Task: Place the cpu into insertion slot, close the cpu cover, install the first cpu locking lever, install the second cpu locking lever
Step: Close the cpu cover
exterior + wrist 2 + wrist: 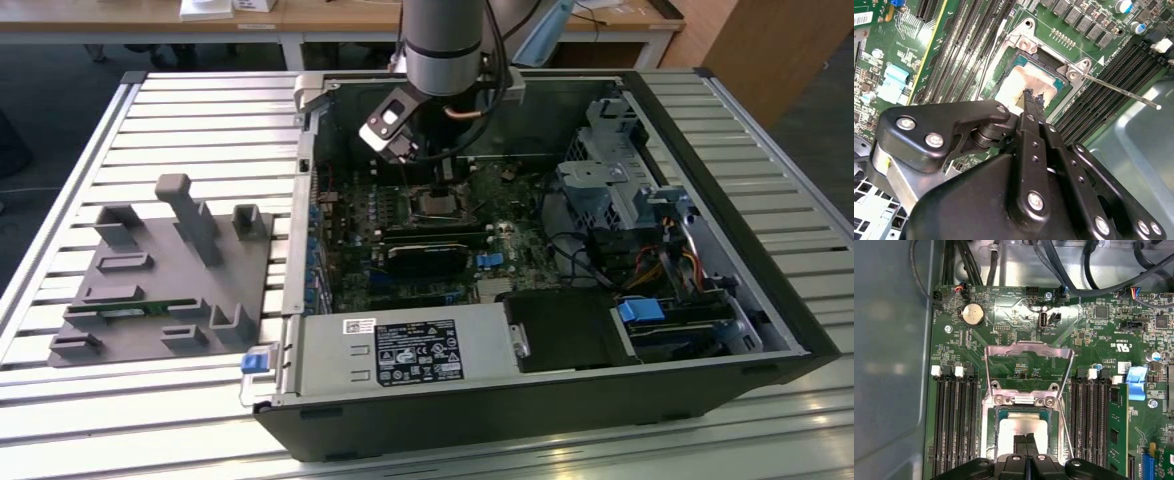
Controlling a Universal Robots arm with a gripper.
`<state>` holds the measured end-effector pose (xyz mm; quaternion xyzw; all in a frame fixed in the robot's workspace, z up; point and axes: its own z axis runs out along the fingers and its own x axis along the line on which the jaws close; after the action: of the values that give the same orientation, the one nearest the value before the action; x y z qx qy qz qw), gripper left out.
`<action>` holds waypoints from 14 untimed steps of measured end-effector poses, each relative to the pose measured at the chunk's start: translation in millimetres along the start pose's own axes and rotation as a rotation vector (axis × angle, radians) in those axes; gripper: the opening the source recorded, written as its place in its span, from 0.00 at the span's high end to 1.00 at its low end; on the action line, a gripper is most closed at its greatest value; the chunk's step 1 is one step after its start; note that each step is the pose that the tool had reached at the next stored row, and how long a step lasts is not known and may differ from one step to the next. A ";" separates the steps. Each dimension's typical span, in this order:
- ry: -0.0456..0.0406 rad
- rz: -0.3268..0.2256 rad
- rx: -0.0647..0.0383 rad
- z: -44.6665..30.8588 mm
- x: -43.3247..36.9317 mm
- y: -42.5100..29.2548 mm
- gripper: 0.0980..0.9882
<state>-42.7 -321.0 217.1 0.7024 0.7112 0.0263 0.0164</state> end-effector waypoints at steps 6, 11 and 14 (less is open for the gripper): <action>0.0000 0.000 0.000 -1.9 0.0 0.1 0.99; 0.0001 0.000 0.000 -3.4 0.1 0.2 0.99; 0.0001 0.000 0.000 -4.1 0.1 0.2 0.99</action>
<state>-42.7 -321.0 221.2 0.7024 0.7111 0.0262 0.0163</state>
